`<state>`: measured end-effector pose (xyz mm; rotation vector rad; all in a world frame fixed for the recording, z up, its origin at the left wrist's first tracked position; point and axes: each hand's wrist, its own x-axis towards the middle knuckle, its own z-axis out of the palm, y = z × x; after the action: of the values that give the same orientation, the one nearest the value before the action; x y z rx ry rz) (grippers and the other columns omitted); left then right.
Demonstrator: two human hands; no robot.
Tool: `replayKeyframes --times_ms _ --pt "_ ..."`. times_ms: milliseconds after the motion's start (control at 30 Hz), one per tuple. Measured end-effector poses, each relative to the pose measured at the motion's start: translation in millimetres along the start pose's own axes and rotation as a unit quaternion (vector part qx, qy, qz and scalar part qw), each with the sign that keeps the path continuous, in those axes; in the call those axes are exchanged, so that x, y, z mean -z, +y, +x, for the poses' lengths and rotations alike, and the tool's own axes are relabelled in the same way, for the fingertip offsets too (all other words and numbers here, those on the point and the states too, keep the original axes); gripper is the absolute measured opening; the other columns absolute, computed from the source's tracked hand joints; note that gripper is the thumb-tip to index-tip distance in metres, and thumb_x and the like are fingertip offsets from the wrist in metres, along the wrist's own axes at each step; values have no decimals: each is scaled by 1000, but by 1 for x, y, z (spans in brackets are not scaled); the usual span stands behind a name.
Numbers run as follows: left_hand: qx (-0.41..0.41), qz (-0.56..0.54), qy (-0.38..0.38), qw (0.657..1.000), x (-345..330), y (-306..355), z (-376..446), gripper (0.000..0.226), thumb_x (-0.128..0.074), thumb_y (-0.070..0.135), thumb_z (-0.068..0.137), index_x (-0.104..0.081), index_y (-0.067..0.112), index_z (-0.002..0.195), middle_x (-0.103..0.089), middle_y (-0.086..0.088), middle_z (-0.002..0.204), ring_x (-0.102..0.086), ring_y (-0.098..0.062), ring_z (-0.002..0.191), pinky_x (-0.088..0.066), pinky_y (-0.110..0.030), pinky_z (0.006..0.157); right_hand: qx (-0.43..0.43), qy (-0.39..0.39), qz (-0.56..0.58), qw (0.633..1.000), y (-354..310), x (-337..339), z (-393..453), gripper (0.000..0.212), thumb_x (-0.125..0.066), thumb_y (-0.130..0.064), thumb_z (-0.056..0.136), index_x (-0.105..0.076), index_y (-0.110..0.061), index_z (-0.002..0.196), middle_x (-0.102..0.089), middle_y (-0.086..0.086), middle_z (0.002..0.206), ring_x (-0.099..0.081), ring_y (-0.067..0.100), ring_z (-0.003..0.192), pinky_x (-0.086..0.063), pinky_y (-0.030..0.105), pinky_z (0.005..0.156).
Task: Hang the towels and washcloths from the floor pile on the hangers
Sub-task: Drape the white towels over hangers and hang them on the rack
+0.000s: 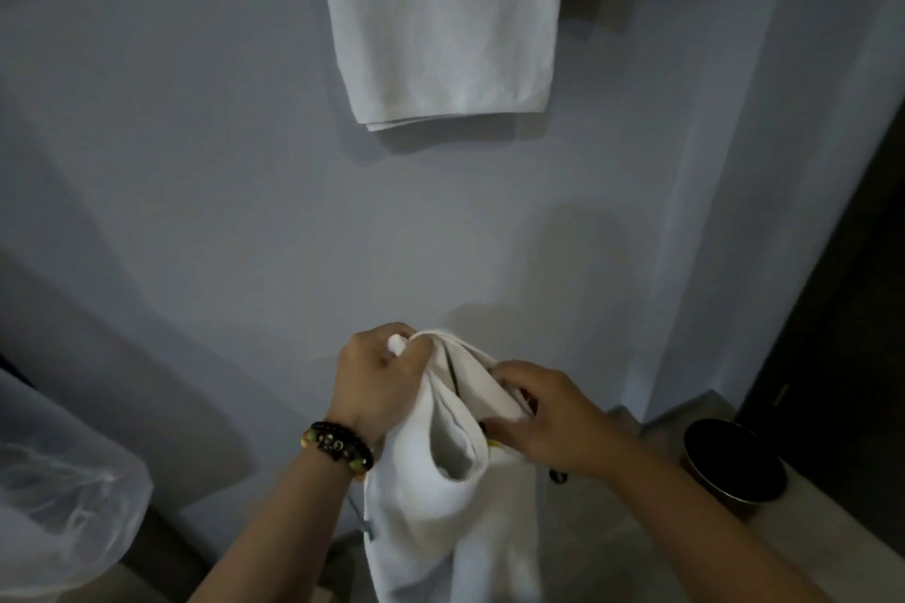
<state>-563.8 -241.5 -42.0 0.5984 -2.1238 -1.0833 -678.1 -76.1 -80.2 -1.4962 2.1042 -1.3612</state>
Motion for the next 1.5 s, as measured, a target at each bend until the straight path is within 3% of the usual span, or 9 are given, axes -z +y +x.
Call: replayKeyframes --times_ms 233,367,600,800,900,1033,1200,1367,1500 --pt "51 -12 122 991 35 -16 24 30 -59 12 83 -50 0 57 -45 1 52 -41 -14 52 -36 -29 54 -169 -96 -83 977 36 -16 3 45 -74 -43 78 -63 -17 113 -64 -6 101 -64 10 89 -54 22 70" --pt "73 -22 165 983 62 -24 33 30 -58 26 74 -55 20 46 -47 12 41 -44 -10 48 -38 -27 52 -201 -57 -91 974 65 -9 12 36 -76 -42 76 -70 -14 97 -66 -2 91 -64 11 82 -51 21 69" --pt "108 19 205 973 94 -47 33 26 -59 19 85 -63 -1 68 -59 -10 63 -52 -22 62 -42 -29 58 -163 11 -118 979 90 29 43 27 -77 -35 77 -66 -20 58 -50 -5 60 -46 6 53 -35 17 53" --pt "132 43 214 967 111 -72 27 32 -56 32 75 -65 3 63 -65 -16 66 -57 -26 67 -48 -38 67 -103 75 -91 988 95 30 54 17 -78 -10 76 -74 -26 72 -67 -5 78 -62 4 73 -45 16 68" --pt "143 58 202 967 118 -87 25 26 -64 27 80 -68 7 64 -68 -14 69 -62 -27 74 -48 -37 71 -85 159 -61 982 95 27 60 34 -75 -3 77 -65 -34 70 -67 -4 79 -61 3 71 -44 9 63" --pt "200 83 212 953 128 -113 22 15 -71 36 84 -69 25 74 -70 -5 88 -64 -27 94 -49 -35 85 -104 186 -93 973 93 26 73 23 -71 -3 80 -57 -20 88 -59 -2 81 -55 13 68 -38 13 55" --pt "308 114 227 917 132 -130 16 54 -52 57 90 -66 7 78 -64 -20 88 -58 -36 87 -44 -37 76 -137 154 -185 961 108 26 76 13 -65 4 81 -65 -9 82 -57 2 80 -58 26 78 -35 22 69" --pt "339 106 209 911 118 -122 14 47 -39 40 101 -53 8 133 -62 -26 113 -57 -40 107 -43 -39 89 -144 139 -211 957 118 25 74 14 -63 6 81 -71 -3 89 -62 3 83 -54 17 76 -38 22 71" --pt "303 -70 229 922 97 -100 24 66 -52 66 84 -53 2 67 -52 -20 68 -52 -32 67 -43 -40 66 -167 85 -224 956 130 24 64 21 -61 11 77 -69 -8 82 -67 9 83 -61 23 76 -43 25 69"
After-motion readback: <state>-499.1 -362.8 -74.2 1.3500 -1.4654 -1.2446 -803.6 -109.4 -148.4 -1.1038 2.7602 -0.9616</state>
